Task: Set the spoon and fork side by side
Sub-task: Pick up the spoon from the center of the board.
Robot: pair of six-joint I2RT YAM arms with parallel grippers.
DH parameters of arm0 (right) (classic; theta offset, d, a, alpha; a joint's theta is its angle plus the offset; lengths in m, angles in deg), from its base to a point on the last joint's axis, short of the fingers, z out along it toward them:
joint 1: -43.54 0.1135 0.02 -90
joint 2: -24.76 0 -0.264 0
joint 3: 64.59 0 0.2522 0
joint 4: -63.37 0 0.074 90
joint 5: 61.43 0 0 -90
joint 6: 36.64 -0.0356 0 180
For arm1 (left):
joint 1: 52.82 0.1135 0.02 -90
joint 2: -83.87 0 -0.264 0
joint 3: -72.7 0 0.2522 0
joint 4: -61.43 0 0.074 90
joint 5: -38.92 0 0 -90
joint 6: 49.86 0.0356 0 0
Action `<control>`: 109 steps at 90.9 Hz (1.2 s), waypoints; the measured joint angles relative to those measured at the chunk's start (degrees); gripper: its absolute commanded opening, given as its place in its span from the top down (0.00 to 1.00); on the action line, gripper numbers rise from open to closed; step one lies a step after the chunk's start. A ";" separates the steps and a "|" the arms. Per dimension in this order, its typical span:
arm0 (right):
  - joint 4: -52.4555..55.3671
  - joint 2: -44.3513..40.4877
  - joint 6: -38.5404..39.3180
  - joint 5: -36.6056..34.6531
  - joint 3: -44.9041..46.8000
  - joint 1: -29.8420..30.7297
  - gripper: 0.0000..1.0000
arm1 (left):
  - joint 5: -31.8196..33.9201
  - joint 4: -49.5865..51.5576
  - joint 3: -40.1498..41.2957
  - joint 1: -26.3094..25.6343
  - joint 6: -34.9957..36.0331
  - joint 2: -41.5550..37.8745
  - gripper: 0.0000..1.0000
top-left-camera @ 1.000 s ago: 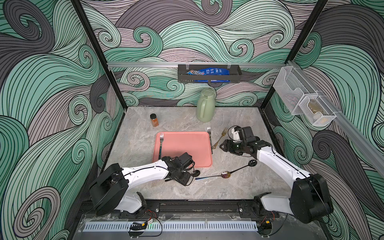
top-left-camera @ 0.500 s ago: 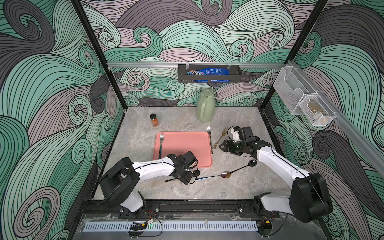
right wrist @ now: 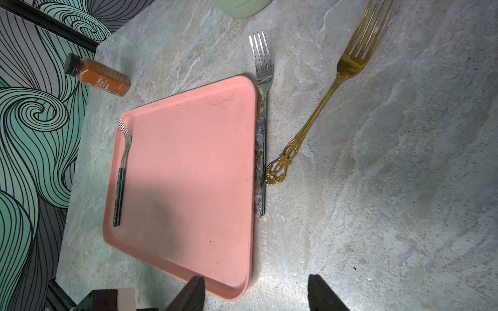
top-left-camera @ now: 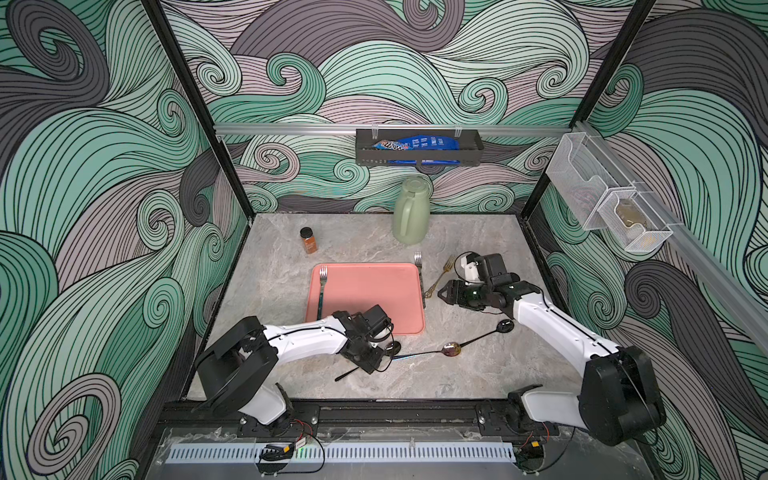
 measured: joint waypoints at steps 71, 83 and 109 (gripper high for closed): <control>0.39 -2.08 0.00 1.55 0.00 0.00 0.35 | 4.31 2.91 0.33 -4.42 -2.49 -1.22 0.92; 0.79 -2.08 0.00 1.55 0.00 0.00 0.35 | 4.68 4.37 0.33 -4.42 -2.62 -3.78 0.98; 1.46 -2.58 0.00 1.49 -0.13 0.00 0.35 | 8.20 8.28 -3.30 -3.96 -4.24 -13.66 1.00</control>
